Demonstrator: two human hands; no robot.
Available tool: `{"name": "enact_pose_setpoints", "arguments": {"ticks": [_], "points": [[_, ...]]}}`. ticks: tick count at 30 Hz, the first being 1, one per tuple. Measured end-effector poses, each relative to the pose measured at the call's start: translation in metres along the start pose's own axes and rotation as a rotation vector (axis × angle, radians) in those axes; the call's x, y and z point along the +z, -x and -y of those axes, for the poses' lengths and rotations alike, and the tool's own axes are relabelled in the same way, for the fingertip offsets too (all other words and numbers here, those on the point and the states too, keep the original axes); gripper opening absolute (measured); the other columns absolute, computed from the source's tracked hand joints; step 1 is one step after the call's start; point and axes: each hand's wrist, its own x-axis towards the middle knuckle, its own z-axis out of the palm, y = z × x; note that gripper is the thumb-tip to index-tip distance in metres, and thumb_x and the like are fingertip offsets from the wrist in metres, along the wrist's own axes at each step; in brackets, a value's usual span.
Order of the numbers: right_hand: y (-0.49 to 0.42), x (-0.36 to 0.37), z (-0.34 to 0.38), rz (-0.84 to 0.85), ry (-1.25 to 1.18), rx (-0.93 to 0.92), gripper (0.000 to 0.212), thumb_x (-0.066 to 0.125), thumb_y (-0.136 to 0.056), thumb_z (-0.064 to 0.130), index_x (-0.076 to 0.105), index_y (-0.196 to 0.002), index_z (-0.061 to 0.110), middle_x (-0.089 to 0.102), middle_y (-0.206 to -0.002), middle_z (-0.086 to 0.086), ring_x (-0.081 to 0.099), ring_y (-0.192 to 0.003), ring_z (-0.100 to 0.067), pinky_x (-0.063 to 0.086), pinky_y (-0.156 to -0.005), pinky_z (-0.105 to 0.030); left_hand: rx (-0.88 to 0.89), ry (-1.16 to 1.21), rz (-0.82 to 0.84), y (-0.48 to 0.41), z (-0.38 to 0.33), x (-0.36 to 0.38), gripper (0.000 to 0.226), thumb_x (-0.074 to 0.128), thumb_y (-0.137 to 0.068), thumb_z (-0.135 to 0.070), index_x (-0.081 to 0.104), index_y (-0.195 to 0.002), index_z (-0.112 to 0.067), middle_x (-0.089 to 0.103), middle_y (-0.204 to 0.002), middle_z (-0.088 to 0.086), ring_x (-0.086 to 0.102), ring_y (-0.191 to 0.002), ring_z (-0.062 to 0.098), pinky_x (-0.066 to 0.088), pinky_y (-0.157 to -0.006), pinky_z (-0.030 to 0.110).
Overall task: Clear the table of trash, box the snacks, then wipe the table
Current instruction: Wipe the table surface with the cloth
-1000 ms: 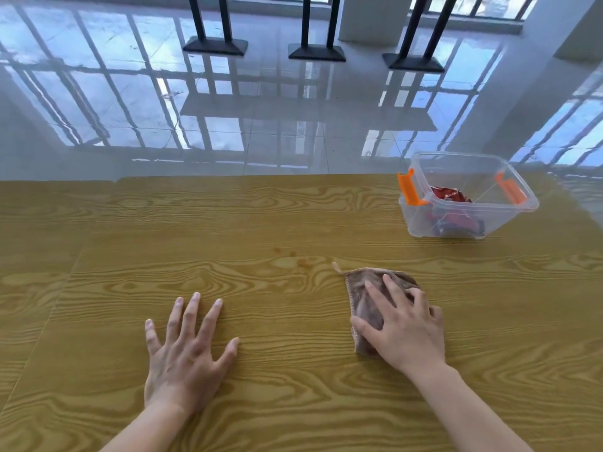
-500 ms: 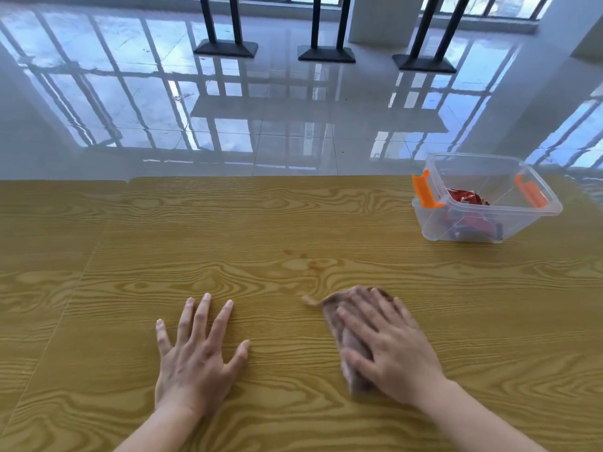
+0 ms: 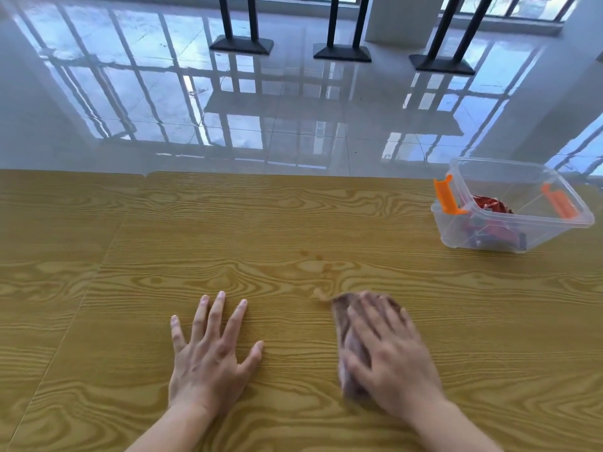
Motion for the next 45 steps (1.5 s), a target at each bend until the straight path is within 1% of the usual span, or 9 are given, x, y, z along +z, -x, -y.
{"name": "enact_pose_setpoints", "arguments": {"ticks": [5,8,12,18,24,26,32,39,45], "points": [[-0.081,-0.026,-0.007,0.080,-0.070,0.381,0.076,0.012,-0.093,0.071,0.001,-0.157,0.032,-0.015,-0.164,0.004,-0.012,-0.151,-0.023,-0.002,-0.122,-0.048,0.003,0.006,-0.001,0.000,-0.003,-0.003,0.077,0.030,-0.085,-0.076,0.025,-0.152,-0.039,0.020,-0.163,0.000,0.005,-0.152,0.022,0.004,-0.117,0.065],[-0.053,-0.012,0.028,0.039,-0.063,0.146,0.076,0.014,-0.093,0.071,0.005,-0.157,0.032,-0.011,-0.165,0.003,-0.012,-0.152,-0.024,0.000,-0.122,-0.051,0.004,0.000,0.003,0.001,-0.003,-0.004,0.077,0.030,-0.086,-0.076,0.026,-0.152,-0.038,0.020,-0.163,0.000,0.005,-0.152,0.022,0.004,-0.117,0.065],[-0.005,0.003,0.023,0.016,-0.064,-0.209,0.073,0.029,-0.093,0.069,0.019,-0.156,0.035,0.005,-0.167,0.005,0.005,-0.153,-0.022,0.017,-0.117,-0.052,0.010,0.000,-0.001,0.001,-0.003,-0.005,0.076,0.029,-0.086,-0.076,0.025,-0.152,-0.038,0.019,-0.164,0.001,0.005,-0.152,0.023,0.003,-0.117,0.065],[-0.100,-0.024,0.003,0.054,-0.072,0.317,0.074,0.013,-0.092,0.069,0.004,-0.157,0.034,-0.013,-0.165,0.005,-0.010,-0.152,-0.022,-0.001,-0.122,-0.047,0.005,0.005,0.010,0.002,-0.004,-0.006,0.076,0.028,-0.086,-0.076,0.025,-0.152,-0.038,0.019,-0.164,0.000,0.003,-0.152,0.022,0.004,-0.117,0.065],[-0.024,-0.002,0.053,-0.033,-0.093,-0.226,0.074,0.029,-0.094,0.067,0.021,-0.156,0.029,0.007,-0.166,0.003,0.004,-0.153,-0.024,0.014,-0.119,-0.052,0.008,0.014,0.016,0.001,-0.004,-0.010,0.077,0.029,-0.085,-0.077,0.026,-0.152,-0.039,0.020,-0.164,0.001,0.005,-0.152,0.023,0.005,-0.117,0.065],[-0.013,0.002,0.032,-0.005,-0.076,-0.260,0.074,0.032,-0.093,0.068,0.022,-0.156,0.029,0.007,-0.166,0.004,0.006,-0.153,-0.022,0.018,-0.117,-0.051,0.008,0.015,0.022,0.001,-0.004,-0.010,0.077,0.030,-0.085,-0.077,0.028,-0.152,-0.038,0.023,-0.163,0.002,0.009,-0.152,0.024,0.008,-0.116,0.066],[-0.114,-0.028,0.012,0.053,-0.074,0.248,0.073,0.014,-0.093,0.069,0.002,-0.156,0.034,-0.013,-0.165,0.006,-0.014,-0.151,-0.020,-0.002,-0.123,-0.046,0.004,0.018,0.013,0.002,-0.006,-0.011,0.077,0.029,-0.085,-0.077,0.026,-0.153,-0.038,0.020,-0.164,0.001,0.005,-0.152,0.023,0.005,-0.117,0.065],[-0.033,0.000,0.037,-0.011,-0.075,-0.359,0.068,0.028,-0.094,0.066,0.020,-0.155,0.037,0.005,-0.166,0.007,0.006,-0.153,-0.022,0.010,-0.120,-0.049,0.005,0.015,0.018,0.000,-0.005,-0.008,0.077,0.033,-0.085,-0.077,0.032,-0.151,-0.036,0.026,-0.162,0.002,0.012,-0.151,0.024,0.011,-0.116,0.067],[-0.139,-0.023,0.017,0.045,-0.084,0.203,0.071,0.013,-0.092,0.068,0.005,-0.156,0.038,-0.014,-0.164,0.010,-0.014,-0.151,-0.018,-0.003,-0.123,-0.046,0.004,0.026,0.012,0.001,-0.005,-0.010,0.077,0.032,-0.085,-0.076,0.031,-0.151,-0.037,0.025,-0.162,0.002,0.010,-0.152,0.024,0.008,-0.117,0.066]]}}
